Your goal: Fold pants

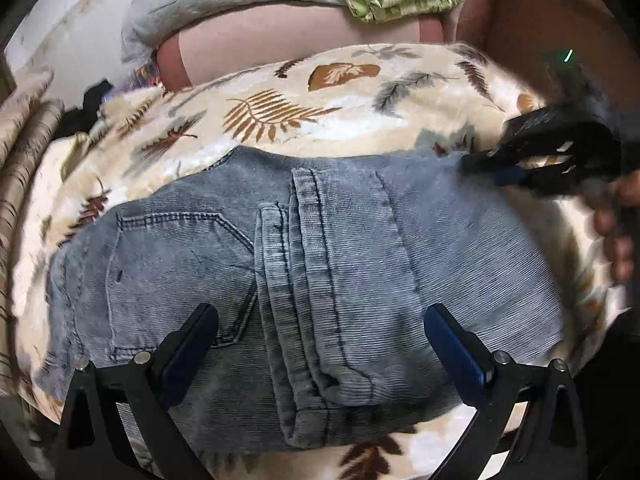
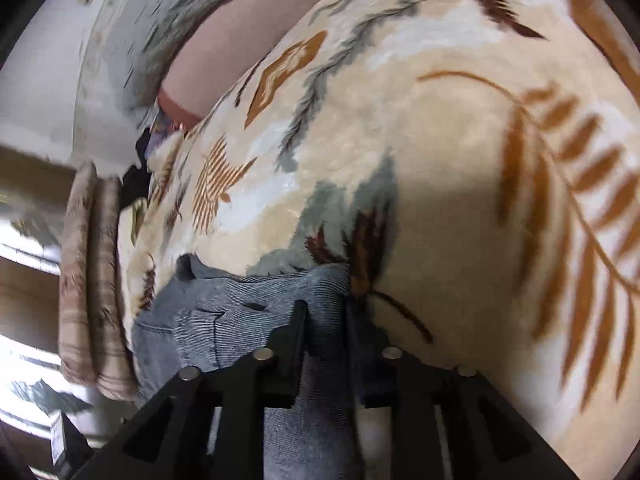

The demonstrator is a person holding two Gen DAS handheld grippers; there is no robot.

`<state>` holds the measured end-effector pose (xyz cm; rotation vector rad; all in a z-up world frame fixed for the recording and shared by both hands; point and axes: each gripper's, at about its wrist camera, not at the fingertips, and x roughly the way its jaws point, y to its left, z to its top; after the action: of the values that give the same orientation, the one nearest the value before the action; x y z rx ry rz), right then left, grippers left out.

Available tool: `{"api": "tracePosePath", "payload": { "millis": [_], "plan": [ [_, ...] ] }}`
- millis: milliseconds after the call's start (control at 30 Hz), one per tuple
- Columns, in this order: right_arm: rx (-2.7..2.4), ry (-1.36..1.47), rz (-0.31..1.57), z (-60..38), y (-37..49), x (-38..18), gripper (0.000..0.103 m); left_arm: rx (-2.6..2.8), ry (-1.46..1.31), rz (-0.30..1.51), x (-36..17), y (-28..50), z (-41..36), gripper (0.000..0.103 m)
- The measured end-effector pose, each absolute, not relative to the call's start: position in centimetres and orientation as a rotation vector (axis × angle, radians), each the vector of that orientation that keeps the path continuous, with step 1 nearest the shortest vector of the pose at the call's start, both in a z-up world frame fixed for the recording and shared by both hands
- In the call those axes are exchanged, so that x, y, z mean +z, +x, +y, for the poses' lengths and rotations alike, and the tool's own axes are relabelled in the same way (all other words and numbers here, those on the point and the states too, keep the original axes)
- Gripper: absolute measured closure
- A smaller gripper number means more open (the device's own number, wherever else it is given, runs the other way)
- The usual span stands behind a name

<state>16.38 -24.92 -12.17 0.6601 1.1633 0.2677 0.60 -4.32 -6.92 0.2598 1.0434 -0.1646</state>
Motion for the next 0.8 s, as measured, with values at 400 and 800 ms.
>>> {"api": "tracePosePath", "payload": {
  "millis": [400, 800],
  "plan": [
    [0.395, 0.788, 1.194, -23.8, 7.1, -13.3, 0.065, -0.151, 0.074, 1.049, -5.1, 1.4, -1.5, 0.0],
    [0.414, 0.654, 1.269, -23.5, 6.5, -11.3, 0.042, -0.162, 0.118, 1.107, -6.6, 0.4, -1.8, 0.0]
  ]
}}
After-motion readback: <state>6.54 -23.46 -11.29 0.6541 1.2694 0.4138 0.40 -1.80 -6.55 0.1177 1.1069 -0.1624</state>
